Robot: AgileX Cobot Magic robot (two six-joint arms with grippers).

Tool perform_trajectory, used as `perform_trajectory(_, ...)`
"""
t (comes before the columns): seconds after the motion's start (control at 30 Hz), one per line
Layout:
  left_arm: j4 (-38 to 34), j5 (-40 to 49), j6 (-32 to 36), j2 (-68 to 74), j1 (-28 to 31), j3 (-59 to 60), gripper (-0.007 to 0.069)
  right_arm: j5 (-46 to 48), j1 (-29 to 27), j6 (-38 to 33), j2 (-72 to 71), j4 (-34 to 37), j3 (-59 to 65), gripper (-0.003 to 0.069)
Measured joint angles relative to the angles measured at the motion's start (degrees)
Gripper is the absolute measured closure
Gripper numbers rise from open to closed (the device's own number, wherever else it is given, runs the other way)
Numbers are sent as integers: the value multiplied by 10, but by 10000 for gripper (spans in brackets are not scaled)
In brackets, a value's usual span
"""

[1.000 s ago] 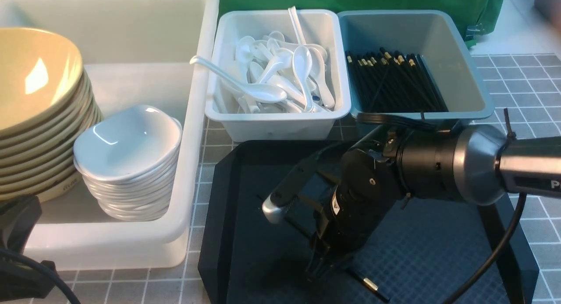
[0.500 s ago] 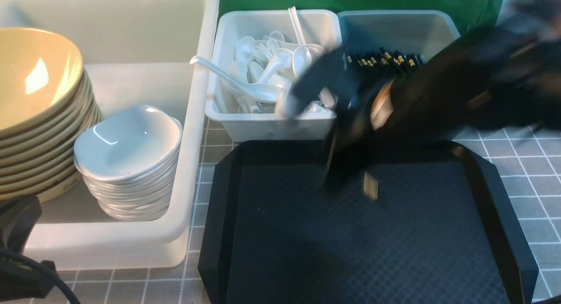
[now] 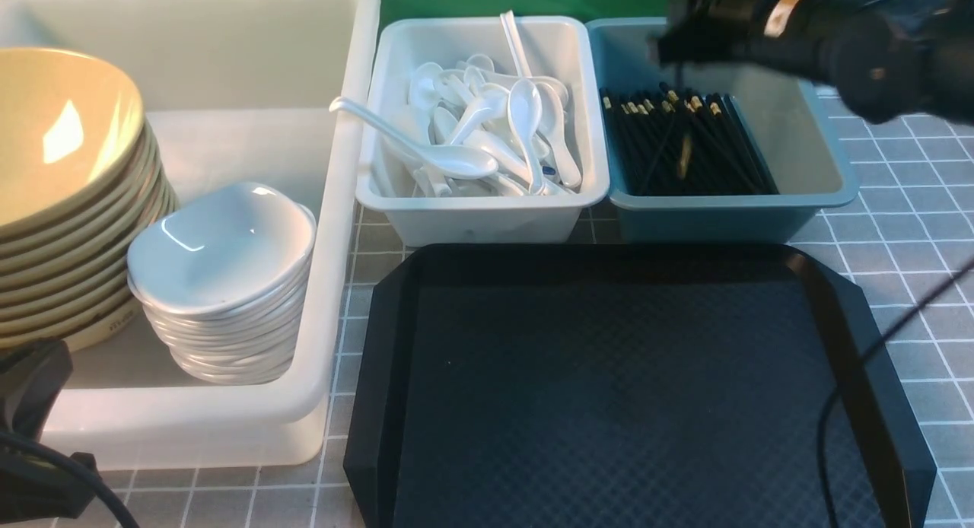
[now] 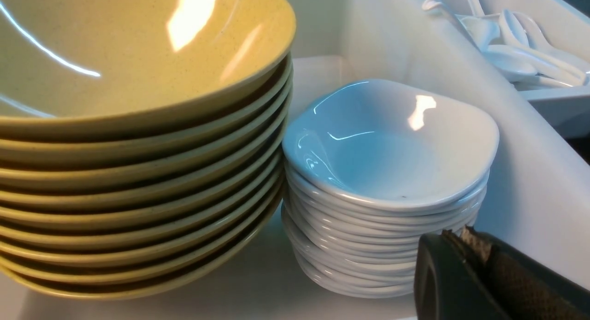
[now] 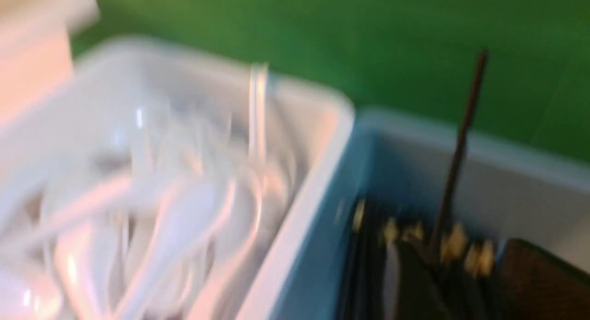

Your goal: On grey table put chopsticks spoon bowls plates into blue grey white boxes.

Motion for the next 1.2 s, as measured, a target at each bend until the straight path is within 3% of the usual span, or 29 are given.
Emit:
perform_trajectory(0.07,0,0,0,0,0,0,633,69,18,12,4,0,-19,335)
perform_trajectory(0.13,0,0,0,0,0,0,633,114,42,-6,3,0,-39,375)
perform_trajectory(0.23,0,0,1,0,0,0,633,153,104,-101,3,14,-67,536)
perform_trajectory(0.33,0,0,1,0,0,0,633,158,172,-177,17,31,-84,618)
perform_trajectory(0.57,0,7,1,0,0,0,633,150,247,-247,111,36,-144,627)
perform_trajectory(0.83,0,28,1,0,0,0,633,50,233,-270,214,36,-250,627)
perform_trajectory(0.93,0,35,1,0,0,0,633,21,201,-233,247,36,-298,621)
perform_trajectory(1.07,0,38,1,0,0,0,633,35,168,-154,252,36,-322,605)
perform_trajectory(1.2,0,38,1,0,0,0,633,128,158,-112,220,36,-336,589)
